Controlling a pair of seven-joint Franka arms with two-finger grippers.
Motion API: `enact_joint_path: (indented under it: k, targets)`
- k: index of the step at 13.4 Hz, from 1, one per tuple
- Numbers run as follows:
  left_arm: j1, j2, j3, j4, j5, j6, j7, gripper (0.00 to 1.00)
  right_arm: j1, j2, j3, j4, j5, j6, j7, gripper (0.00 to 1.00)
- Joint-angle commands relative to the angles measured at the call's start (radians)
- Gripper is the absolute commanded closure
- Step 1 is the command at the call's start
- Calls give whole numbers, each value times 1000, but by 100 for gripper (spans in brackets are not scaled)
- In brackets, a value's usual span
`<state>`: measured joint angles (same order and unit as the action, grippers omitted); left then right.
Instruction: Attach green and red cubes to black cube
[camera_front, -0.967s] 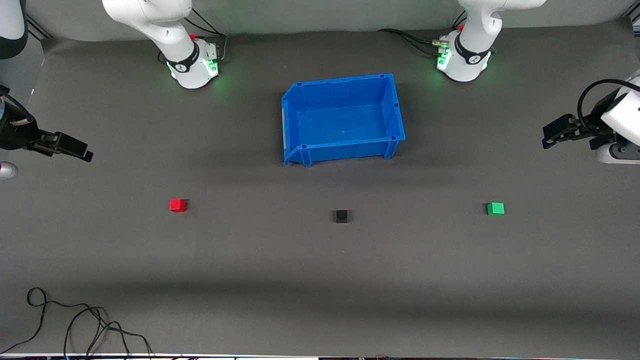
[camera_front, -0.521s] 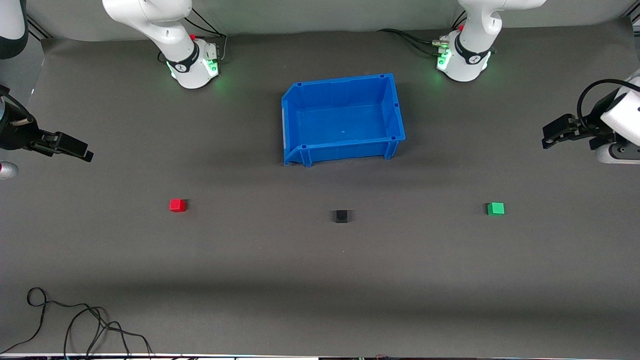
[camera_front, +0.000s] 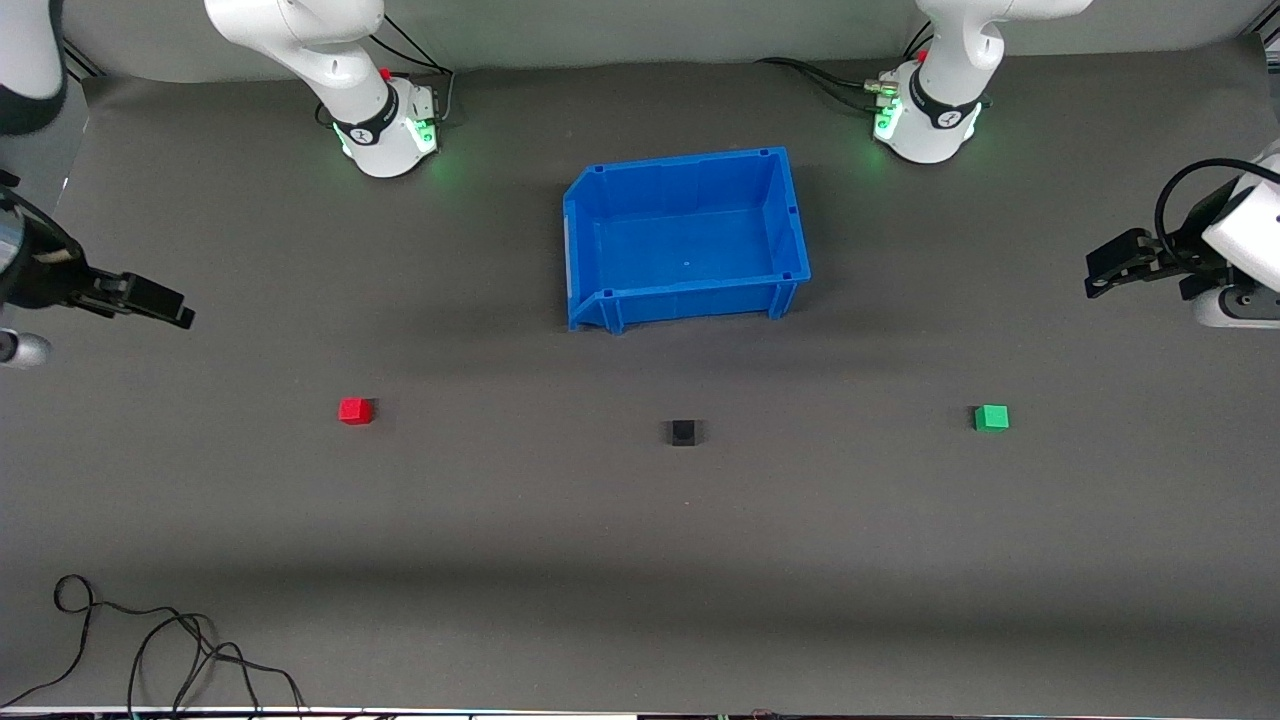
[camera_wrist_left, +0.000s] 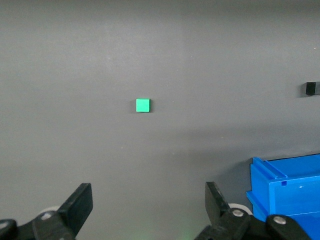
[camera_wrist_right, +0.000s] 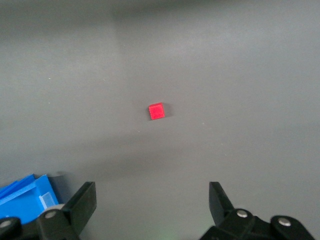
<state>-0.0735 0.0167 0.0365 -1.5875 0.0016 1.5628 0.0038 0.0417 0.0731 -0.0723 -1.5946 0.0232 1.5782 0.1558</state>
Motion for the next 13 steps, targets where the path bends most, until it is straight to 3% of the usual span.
enact_joint_path:
  k: [1,3,7,10,13]
  targets:
    - [-2,12,6,21,11,-24,-59,0,23,51,0,-48,-8,78,-5,0]
    - [0,12,10,23,2,-26,-292,0,23,76,0,-103,-8,156,-9,0]
    - [15,28,11,18,-3,-23,-803,0,23,117,0,-315,-8,464,-5,0]
    - [46,52,11,14,-51,-1,-1161,0,23,174,0,-384,-6,580,-4,0]
    - [81,66,11,-38,-112,60,-1324,0,24,240,0,-424,-5,684,-2,0]
